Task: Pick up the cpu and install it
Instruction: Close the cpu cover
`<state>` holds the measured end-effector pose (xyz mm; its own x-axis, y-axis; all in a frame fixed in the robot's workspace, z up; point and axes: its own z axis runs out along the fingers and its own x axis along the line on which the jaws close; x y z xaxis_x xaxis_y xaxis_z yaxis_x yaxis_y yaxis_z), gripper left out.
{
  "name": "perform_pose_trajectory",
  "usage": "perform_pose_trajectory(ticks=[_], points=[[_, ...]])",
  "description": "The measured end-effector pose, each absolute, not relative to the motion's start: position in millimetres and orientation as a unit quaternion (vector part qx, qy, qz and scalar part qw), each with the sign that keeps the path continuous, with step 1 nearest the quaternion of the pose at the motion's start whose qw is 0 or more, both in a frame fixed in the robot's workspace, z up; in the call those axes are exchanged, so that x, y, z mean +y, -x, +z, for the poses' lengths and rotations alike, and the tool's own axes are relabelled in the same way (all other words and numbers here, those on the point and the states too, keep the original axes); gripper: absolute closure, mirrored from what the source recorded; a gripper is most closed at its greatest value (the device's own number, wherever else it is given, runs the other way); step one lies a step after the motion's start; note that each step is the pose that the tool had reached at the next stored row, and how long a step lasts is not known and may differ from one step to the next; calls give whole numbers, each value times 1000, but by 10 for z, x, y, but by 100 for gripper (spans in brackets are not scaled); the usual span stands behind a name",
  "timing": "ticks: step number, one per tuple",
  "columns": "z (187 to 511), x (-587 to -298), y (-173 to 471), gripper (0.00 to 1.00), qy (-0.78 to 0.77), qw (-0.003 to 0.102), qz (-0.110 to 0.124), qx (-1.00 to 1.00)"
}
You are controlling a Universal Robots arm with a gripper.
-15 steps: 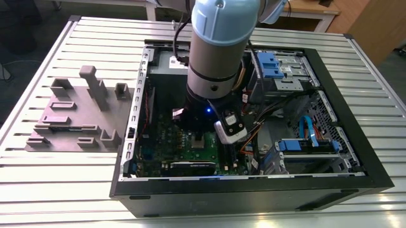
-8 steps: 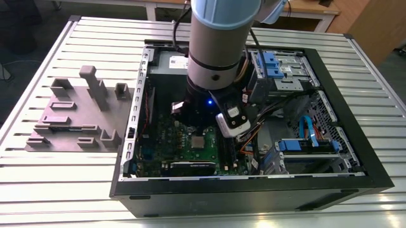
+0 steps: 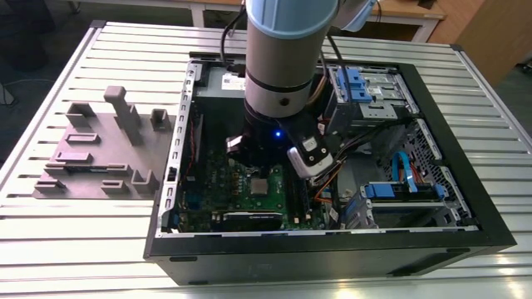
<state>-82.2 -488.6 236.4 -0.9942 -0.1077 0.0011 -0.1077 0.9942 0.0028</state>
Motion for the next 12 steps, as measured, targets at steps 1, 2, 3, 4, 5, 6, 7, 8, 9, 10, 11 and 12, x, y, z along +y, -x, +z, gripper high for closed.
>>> perform_pose_trajectory(ticks=[1, 2, 3, 4, 5, 6, 7, 8, 9, 10, 11, 12], points=[[2364, -4886, 822, 90, -62, 1, -2, -998], [2364, -4886, 822, 90, -71, 1, -2, -997], [2364, -4886, 822, 90, -80, 1, -2, -997], [2364, -4886, 822, 90, -89, 1, -2, -996], [2364, -4886, 821, 90, -98, 1, -2, -995], [2364, -4886, 822, 90, -107, 1, -2, -994], [2364, -4886, 822, 90, -116, 1, -2, -993], [2364, -4886, 822, 90, -125, 1, -2, -992], [2364, -4886, 822, 90, -134, 1, -2, -991], [2364, -4886, 822, 90, -142, 1, -2, -990], [2364, -4886, 822, 90, -149, 1, -2, -989], [2364, -4886, 822, 90, -157, 1, -2, -988]])
